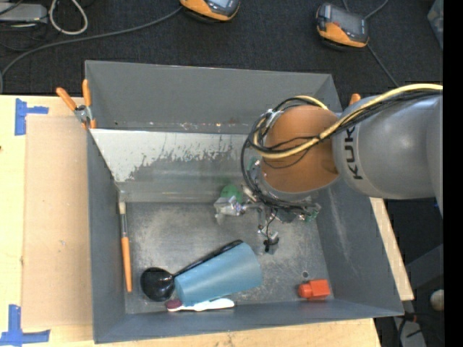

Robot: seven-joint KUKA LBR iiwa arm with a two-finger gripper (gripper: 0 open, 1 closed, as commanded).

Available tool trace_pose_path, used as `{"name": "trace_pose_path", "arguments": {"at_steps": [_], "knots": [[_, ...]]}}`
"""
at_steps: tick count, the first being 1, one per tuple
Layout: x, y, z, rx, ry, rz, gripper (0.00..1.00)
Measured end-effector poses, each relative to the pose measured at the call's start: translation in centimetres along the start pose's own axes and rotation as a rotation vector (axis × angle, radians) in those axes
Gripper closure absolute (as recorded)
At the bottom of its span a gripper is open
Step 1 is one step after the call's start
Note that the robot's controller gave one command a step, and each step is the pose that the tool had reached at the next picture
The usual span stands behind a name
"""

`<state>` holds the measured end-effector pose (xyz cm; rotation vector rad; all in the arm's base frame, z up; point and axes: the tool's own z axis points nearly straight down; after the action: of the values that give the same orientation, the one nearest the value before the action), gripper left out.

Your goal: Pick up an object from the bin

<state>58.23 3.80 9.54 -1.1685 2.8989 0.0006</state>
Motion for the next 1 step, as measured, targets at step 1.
{"name": "trace_pose_path", "arguments": {"at_steps": [1], "knots": [[1.44, 4.44, -1.75, -0.001, -0.001, -0.096, 1.00]]}}
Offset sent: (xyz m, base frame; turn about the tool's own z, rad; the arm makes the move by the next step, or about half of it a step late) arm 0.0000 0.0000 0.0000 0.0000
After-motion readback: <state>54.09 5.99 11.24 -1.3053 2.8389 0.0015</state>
